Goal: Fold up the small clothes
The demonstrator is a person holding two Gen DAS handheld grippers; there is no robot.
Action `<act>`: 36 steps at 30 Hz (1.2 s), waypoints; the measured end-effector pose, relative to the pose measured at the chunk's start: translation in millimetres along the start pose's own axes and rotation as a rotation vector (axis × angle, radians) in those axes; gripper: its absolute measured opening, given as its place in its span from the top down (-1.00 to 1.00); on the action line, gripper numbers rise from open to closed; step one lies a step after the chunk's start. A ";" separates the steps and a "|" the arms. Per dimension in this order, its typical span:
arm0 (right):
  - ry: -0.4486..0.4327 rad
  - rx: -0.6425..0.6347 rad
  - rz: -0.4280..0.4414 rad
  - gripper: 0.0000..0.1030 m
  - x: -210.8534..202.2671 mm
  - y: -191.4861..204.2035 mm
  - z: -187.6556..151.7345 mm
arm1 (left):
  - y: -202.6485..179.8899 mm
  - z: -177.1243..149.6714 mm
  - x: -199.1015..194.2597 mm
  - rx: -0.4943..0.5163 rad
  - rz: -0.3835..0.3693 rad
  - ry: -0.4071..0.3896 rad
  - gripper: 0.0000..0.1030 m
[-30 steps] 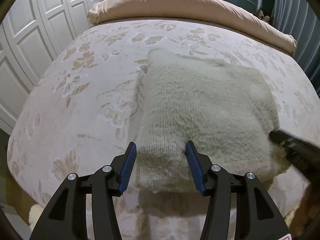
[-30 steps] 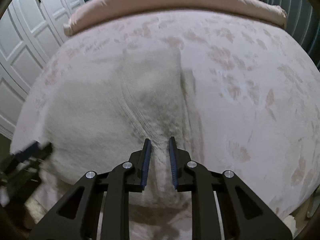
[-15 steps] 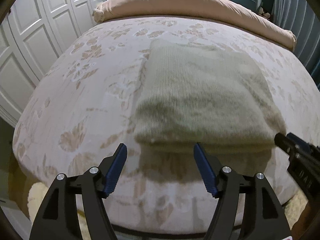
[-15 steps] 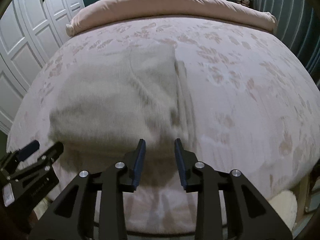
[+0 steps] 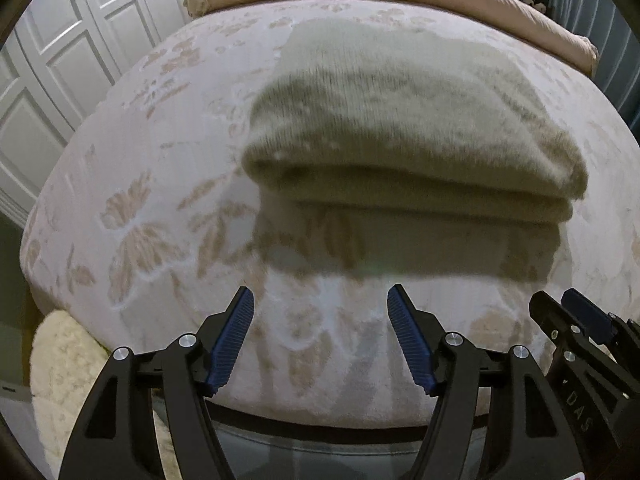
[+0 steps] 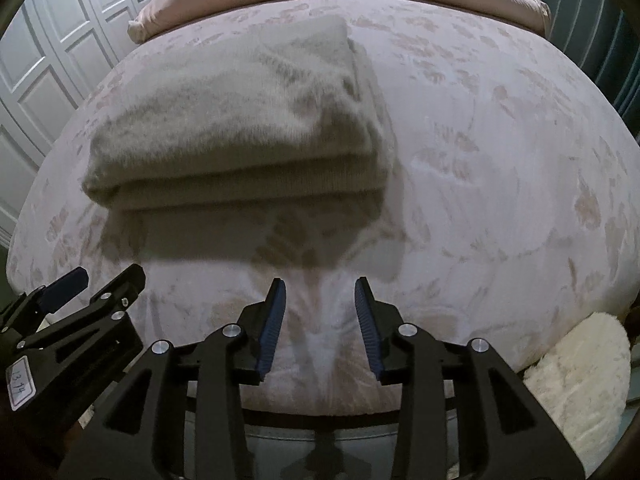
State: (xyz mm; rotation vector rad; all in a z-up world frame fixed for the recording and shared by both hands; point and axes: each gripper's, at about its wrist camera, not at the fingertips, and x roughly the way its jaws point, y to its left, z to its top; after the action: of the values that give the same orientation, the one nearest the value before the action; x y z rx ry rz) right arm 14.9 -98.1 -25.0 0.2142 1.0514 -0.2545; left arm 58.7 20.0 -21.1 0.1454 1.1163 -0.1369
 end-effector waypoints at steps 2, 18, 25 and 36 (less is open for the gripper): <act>0.008 0.002 0.000 0.29 3.8 -0.3 -5.1 | -1.1 -4.3 4.9 -0.001 -0.002 0.012 -0.30; -0.091 -0.060 -0.046 -0.06 9.5 14.5 -30.4 | -2.1 -17.0 17.4 0.003 0.042 -0.056 -0.69; -0.117 -0.033 -0.059 -0.27 11.4 7.9 -31.1 | -0.3 -19.1 18.3 -0.013 0.037 -0.083 -0.77; -0.121 -0.017 -0.063 -0.42 15.2 1.1 -27.4 | 0.3 -19.6 16.4 -0.014 0.030 -0.090 -0.78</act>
State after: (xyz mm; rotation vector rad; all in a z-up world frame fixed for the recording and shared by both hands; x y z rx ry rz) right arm -0.3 -90.5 -51.4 0.1489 0.9411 -0.3112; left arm 48.5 23.3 -44.3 0.1420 1.0251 -0.1080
